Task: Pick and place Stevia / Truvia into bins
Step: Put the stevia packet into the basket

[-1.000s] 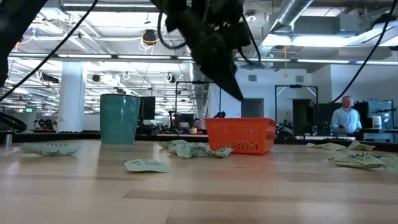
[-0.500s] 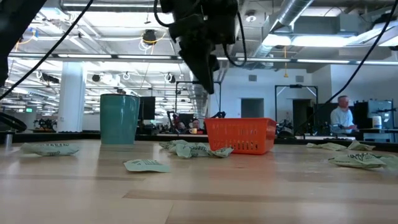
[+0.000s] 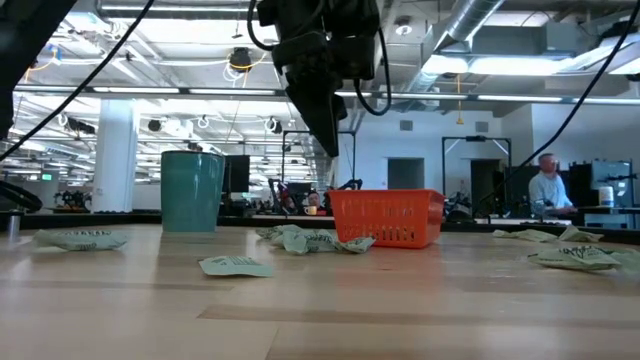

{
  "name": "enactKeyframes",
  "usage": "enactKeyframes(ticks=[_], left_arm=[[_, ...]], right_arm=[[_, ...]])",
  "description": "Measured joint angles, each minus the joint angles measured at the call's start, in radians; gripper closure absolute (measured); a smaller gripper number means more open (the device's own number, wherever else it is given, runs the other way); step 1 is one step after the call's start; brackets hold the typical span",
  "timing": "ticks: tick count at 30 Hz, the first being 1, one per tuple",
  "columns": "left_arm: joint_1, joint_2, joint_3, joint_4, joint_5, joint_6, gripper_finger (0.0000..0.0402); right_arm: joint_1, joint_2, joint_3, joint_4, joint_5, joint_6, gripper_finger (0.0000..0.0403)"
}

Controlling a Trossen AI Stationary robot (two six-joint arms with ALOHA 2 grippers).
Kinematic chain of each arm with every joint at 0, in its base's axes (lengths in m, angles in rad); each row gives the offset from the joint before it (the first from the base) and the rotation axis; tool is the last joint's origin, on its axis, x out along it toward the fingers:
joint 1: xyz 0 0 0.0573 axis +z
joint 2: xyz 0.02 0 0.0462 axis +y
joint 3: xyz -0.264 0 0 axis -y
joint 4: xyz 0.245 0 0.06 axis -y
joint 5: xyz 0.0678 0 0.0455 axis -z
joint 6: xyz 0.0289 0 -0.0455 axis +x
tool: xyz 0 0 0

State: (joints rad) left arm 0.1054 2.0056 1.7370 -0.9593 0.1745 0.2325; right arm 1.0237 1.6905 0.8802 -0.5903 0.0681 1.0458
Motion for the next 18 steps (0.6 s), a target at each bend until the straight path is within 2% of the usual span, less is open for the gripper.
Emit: enactKeyframes(ticks=[11,16,18], left_arm=[[0.000,0.000,0.000,0.000,-0.005,-0.009,0.0239],[0.000,0.000,0.000,-0.011,-0.014,-0.024,0.0239],[0.000,0.000,0.000,-0.031,-0.055,-0.042,0.0239]], right_arm=[[-0.018,0.008,0.000,-0.005,0.001,0.000,0.0287],[-0.018,0.009,-0.001,-0.013,0.009,0.009,0.0320],[-0.018,0.009,-0.001,-0.016,0.011,0.018,0.0339]])
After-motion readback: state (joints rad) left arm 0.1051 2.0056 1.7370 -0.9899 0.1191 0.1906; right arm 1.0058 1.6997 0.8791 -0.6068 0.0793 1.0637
